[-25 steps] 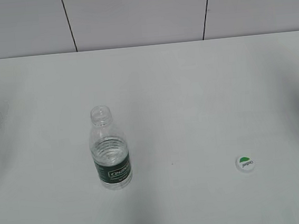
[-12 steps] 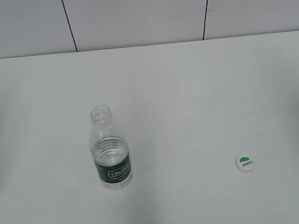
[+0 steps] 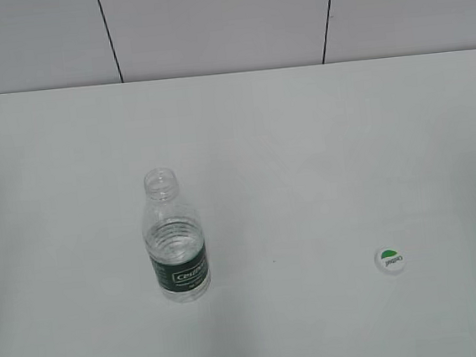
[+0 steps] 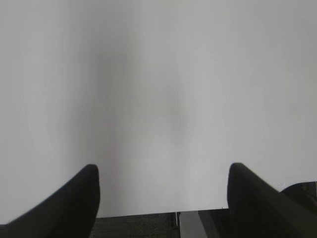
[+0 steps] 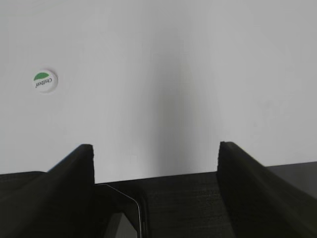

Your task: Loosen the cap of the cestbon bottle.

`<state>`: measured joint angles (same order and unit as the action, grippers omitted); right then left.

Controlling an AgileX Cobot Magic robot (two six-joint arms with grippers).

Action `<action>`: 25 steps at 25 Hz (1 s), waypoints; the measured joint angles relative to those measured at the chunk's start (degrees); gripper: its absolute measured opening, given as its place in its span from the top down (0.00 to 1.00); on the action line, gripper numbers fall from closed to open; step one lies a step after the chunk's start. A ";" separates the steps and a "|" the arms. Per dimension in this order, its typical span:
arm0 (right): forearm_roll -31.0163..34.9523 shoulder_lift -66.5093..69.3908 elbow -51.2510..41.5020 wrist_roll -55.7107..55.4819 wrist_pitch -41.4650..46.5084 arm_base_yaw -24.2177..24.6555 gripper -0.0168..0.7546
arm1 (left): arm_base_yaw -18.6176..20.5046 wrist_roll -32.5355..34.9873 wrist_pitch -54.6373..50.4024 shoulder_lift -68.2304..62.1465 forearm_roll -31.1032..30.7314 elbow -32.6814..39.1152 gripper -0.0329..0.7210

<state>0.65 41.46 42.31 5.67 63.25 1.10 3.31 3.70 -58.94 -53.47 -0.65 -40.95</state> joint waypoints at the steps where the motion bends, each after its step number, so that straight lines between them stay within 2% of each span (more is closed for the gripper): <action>1: 0.00 -1.06 -1.66 0.00 -0.28 0.00 0.21 | 0.00 0.00 0.00 1.78 0.07 0.92 0.32; 9: -0.22 -12.39 -12.83 -0.11 -0.27 0.00 0.21 | 0.00 0.00 -0.04 16.54 1.72 8.38 0.32; 18: -0.11 -23.39 -13.05 -1.03 -0.39 0.00 0.21 | 0.00 0.00 -0.82 28.84 2.67 9.98 0.32; 25: -0.11 -28.17 -13.05 -1.09 -0.50 0.00 0.21 | 0.00 0.00 -0.89 43.35 2.73 9.98 0.32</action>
<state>0.54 13.29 29.26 4.58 62.75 1.10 3.31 3.70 -59.83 -10.12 2.09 -30.97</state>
